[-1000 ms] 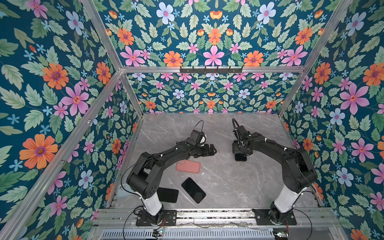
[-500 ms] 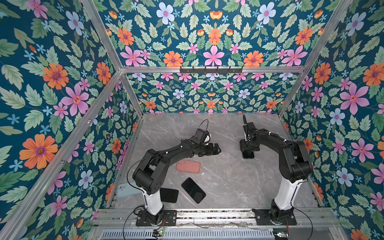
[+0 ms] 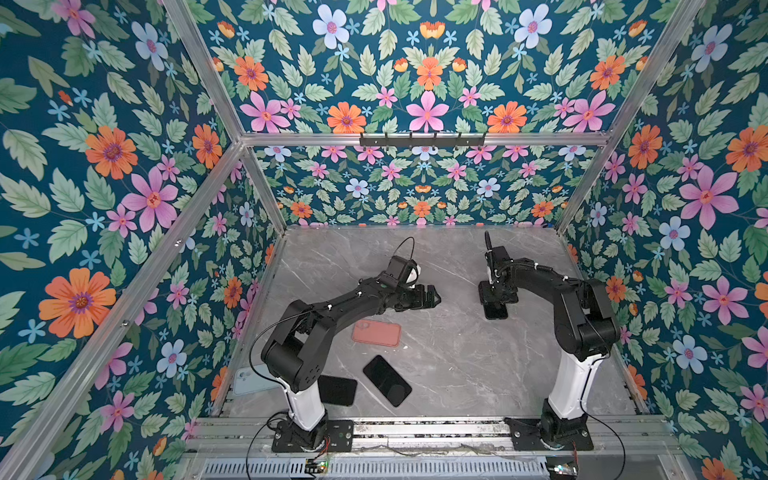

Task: Put the phone into the phone case

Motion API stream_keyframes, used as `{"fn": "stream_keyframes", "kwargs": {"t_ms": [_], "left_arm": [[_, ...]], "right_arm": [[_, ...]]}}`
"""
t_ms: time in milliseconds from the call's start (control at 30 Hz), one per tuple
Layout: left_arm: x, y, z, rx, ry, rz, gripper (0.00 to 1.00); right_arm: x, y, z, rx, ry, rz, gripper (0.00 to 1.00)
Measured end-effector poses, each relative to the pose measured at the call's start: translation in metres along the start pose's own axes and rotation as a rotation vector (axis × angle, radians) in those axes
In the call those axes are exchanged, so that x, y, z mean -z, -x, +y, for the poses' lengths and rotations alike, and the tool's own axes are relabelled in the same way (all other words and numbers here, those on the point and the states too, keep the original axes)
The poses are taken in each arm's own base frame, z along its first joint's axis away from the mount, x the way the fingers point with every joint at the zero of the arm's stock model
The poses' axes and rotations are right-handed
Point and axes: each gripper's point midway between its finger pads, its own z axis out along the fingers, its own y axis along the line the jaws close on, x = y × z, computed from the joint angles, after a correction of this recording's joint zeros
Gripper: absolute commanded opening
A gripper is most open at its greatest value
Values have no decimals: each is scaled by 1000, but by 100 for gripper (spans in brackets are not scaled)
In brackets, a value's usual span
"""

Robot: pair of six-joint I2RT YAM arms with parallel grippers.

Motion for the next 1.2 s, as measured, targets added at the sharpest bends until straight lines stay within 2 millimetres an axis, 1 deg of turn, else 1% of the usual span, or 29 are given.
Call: {"fn": "stream_keyframes", "kwargs": {"t_ms": [100,200,433,467,567,667,800,867,933,1067,1133,1200], "left_arm": [[1,0,2,3,2,-1,100],[2,0,2,4,4,-1,100],[7,0,4,7,21,-8,100],[9,0,5,7,23,-10,100],[13,-1,5,10,28,-12,100],[21,-1,8,15,42,-22,100],[35,-7,15,27,60,-34,100],[40,-15,24,45,83,-35,100],[45,-24,32,74,102,-27,100],[55,-38,44,111,135,-28,100],[62,-44,49,120,145,-31,100],[69,-49,56,137,163,-38,100]], "right_arm": [[-1,2,1,0,4,-9,85],[-1,3,1,-1,6,-16,88],[3,4,0,-2,1,-24,89],[6,4,0,-1,1,-24,89],[22,8,0,-2,7,-57,89],[38,9,7,8,24,-95,89],[54,-2,26,49,60,-118,89],[59,-10,38,78,76,-121,88],[65,-20,54,103,105,-125,88],[70,-38,84,166,145,-125,87],[77,-49,101,198,186,-125,87],[84,-50,114,221,214,-154,86]]}}
